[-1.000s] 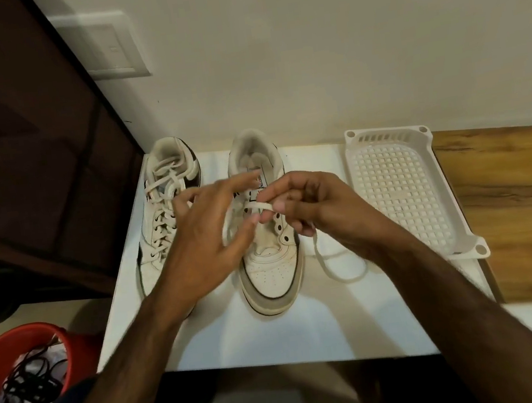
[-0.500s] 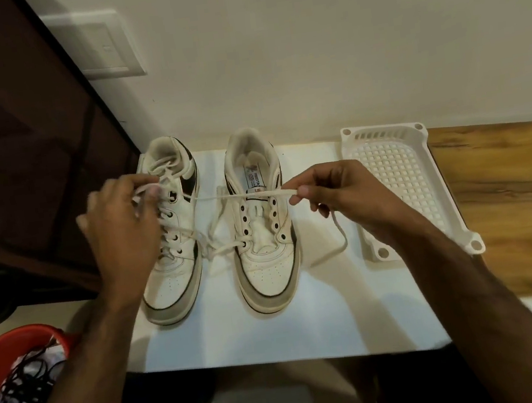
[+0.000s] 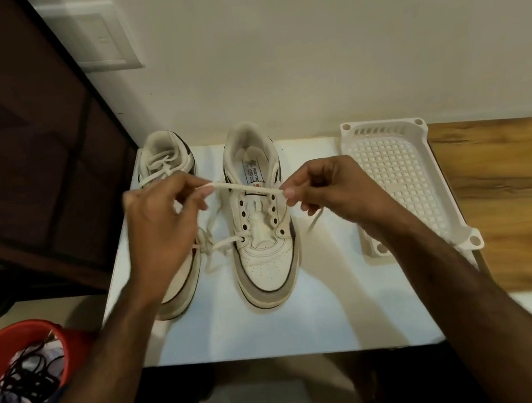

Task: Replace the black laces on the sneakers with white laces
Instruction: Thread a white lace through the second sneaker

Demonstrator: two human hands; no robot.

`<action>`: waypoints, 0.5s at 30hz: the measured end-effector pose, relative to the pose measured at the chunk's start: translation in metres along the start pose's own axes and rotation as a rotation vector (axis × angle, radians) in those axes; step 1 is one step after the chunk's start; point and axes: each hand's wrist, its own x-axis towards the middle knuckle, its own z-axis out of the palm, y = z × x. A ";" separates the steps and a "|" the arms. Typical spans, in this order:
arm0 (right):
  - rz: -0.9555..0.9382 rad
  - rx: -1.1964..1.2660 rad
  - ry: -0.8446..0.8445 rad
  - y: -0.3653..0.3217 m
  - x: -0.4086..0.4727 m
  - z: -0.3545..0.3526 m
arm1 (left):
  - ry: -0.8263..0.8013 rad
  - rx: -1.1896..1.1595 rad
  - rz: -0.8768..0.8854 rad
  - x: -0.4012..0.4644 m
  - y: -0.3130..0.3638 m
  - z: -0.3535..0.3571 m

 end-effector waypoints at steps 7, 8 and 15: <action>0.095 -0.177 0.022 0.007 0.000 -0.010 | 0.110 0.377 -0.156 -0.003 0.002 -0.005; 0.113 -0.238 0.069 0.009 0.001 -0.011 | 0.128 0.382 -0.183 -0.002 0.002 -0.006; 0.031 -0.154 -0.025 0.005 0.001 0.005 | -0.046 0.173 0.093 -0.006 0.025 0.002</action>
